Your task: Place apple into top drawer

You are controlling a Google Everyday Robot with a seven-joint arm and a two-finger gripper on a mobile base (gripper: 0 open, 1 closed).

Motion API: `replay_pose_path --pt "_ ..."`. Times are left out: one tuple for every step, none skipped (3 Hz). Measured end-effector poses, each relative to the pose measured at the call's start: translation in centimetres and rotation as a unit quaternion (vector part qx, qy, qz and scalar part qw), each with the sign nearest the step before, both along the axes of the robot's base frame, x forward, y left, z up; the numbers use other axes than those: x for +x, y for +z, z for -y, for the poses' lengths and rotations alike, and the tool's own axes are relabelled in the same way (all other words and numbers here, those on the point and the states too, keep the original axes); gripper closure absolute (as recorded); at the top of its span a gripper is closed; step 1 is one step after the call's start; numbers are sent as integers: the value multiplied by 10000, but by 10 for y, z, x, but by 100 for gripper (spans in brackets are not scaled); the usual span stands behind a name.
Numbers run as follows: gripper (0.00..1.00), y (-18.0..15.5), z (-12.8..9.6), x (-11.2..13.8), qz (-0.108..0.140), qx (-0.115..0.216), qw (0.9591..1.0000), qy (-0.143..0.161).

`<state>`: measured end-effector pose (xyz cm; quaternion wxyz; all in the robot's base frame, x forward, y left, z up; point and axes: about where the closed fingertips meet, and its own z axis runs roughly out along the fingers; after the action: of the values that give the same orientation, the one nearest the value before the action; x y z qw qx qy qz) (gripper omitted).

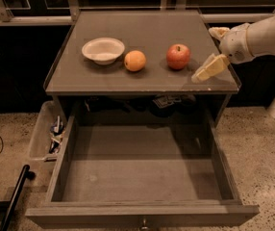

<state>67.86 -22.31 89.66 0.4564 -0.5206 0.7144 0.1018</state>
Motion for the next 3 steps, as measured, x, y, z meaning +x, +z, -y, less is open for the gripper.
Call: replay_pose_path --pt "0 -7 -3 24 -9 488 9988 85" --pt "0 -18 -11 44 -135 755 9968 203" --pt "0 -28 -21 57 -323 896 9949 328"
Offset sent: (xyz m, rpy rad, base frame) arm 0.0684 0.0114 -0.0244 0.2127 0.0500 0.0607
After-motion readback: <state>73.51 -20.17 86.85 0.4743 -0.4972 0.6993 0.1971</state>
